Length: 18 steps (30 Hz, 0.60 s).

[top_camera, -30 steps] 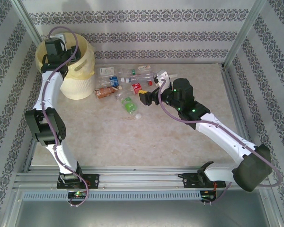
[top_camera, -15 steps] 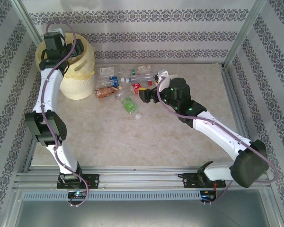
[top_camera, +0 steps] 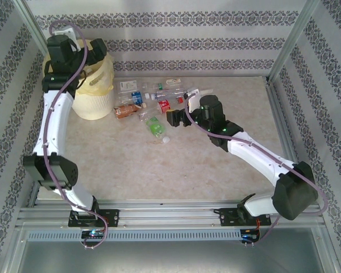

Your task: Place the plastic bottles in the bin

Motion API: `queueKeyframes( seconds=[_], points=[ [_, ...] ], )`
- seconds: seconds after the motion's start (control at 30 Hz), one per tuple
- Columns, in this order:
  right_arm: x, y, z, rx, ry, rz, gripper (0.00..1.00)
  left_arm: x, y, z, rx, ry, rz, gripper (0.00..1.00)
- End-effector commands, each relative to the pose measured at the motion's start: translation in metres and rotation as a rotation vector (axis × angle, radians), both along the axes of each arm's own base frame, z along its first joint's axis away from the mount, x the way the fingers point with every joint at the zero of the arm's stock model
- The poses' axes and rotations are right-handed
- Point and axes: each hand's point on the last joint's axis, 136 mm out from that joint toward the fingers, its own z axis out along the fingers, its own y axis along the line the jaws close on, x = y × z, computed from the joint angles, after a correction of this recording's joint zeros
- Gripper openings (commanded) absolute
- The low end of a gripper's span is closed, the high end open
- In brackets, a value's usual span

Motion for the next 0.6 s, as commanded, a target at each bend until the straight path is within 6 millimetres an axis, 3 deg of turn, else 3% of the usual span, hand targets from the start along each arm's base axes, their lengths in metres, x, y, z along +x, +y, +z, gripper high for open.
queueKeyframes(
  seconds=[0.0, 0.3, 0.57],
  points=[
    [-0.002, 0.001, -0.022, -0.003, 0.067, 0.008, 0.98, -0.012, -0.028, 0.004, -0.057, -0.042, -0.069, 1.0],
    [-0.004, 0.018, -0.08, -0.051, 0.226, 0.049, 0.98, -0.041, -0.083, -0.024, -0.181, -0.005, -0.195, 1.0],
    [0.007, 0.036, -0.127, -0.101, 0.291, 0.034, 0.98, -0.061, -0.078, -0.059, -0.27, 0.069, -0.143, 1.0]
  ],
)
